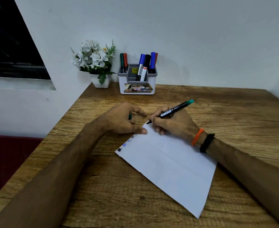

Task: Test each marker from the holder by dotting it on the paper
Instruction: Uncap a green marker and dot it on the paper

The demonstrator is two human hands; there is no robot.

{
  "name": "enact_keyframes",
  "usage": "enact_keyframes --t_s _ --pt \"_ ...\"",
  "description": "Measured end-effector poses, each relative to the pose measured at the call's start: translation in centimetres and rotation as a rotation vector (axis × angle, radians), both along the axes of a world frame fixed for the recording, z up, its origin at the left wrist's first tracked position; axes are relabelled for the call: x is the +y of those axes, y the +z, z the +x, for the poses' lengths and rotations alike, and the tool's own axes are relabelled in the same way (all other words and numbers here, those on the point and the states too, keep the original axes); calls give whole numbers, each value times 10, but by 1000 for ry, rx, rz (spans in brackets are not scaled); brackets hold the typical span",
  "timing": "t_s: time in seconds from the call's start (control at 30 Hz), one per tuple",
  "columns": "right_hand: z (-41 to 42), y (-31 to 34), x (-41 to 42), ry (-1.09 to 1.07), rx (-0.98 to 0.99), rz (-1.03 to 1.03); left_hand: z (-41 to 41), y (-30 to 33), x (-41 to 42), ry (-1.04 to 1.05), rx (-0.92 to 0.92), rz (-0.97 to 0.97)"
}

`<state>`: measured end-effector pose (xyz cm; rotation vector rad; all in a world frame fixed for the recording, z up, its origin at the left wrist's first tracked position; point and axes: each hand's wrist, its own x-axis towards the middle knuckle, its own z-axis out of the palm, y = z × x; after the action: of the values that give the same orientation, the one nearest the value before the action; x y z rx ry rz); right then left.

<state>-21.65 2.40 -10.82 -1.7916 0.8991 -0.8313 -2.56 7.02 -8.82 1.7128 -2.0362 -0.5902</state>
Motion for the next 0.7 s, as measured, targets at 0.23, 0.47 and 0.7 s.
enact_keyframes --t_s 0.23,0.47,0.7 --pt "1 0 1 -14 31 6 -2 4 3 -7 -37 24" --pt "1 0 2 -20 46 1 -3 4 2 -6 -32 51" --pt "2 -2 0 -48 53 -1 -3 4 3 5 -29 57"
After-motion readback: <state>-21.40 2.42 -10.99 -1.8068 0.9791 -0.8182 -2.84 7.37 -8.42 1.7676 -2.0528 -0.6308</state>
